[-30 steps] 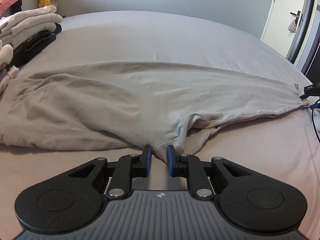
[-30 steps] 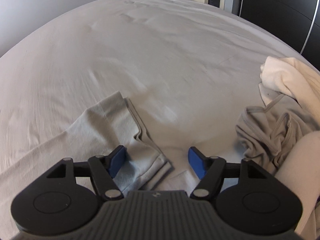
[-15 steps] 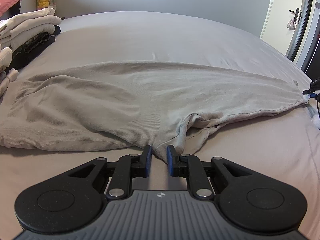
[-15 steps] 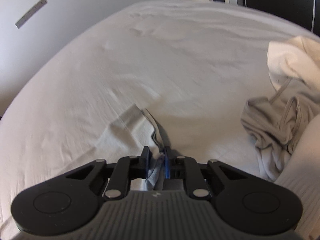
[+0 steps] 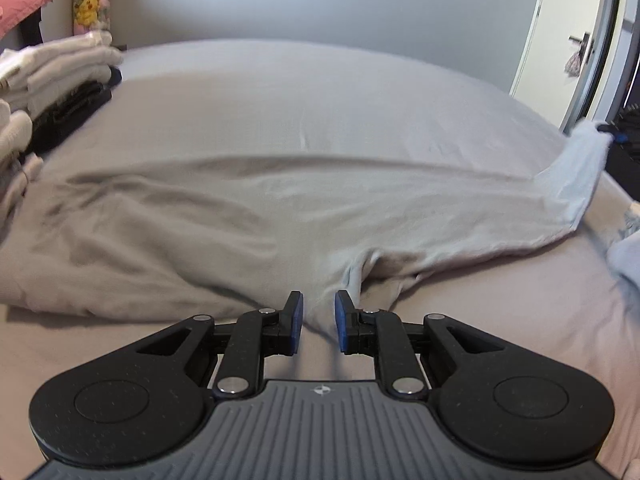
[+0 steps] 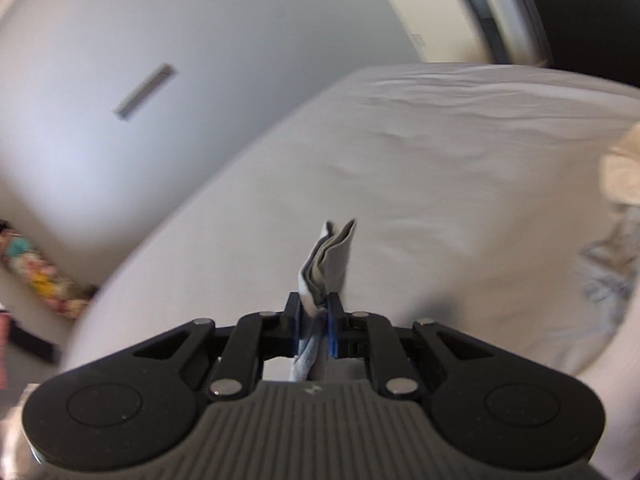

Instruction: Fold clothes

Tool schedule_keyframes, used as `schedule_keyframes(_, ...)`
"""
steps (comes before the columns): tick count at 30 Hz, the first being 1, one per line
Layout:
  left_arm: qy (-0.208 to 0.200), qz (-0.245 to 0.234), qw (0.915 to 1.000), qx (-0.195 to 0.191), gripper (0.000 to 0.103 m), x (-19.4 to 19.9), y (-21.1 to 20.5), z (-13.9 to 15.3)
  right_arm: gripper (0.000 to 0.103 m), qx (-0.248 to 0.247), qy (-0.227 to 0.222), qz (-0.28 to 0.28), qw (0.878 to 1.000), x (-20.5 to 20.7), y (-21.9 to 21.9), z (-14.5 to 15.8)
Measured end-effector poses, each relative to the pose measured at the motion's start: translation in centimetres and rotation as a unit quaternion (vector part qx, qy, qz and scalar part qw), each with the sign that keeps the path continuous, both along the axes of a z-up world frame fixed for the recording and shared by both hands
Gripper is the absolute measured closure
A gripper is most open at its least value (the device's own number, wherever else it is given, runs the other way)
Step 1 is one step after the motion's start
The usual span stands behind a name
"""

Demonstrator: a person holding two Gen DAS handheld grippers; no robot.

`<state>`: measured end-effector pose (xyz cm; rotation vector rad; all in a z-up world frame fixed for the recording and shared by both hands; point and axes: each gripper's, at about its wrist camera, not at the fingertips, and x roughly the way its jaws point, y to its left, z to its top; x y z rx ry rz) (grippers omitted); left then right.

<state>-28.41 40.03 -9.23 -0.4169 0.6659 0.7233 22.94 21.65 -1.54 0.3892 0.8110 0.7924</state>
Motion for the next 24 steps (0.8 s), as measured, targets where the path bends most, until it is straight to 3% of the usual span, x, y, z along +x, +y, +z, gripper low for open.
schedule_keyframes(6, -0.006, 0.03, 0.9993, 0.019, 0.079, -2.7, 1.8, 2.9, 0.089, 0.061, -0.009, 0.083, 0.995, -8.5, 4.5, 5.8)
schedule_keyframes(11, -0.017, 0.097, 0.9942, 0.043, 0.079, -7.1, 4.3, 3.8, 0.089, 0.09, -0.009, 0.14, 0.986, -16.1, 9.3, 8.5)
schedule_keyframes(18, 0.037, 0.18, 0.9772, 0.106, 0.079, -10.8, 6.5, 3.6, 0.089, 0.097, 0.006, 0.191, 0.977, -25.7, 16.5, 9.0)
schedule_keyframes(24, 0.047, 0.183, 0.9768, 0.1, 0.072, -11.9, 7.8, 3.1, 0.089, 0.078, 0.005, 0.245, 0.966, -33.2, 21.7, 7.1)
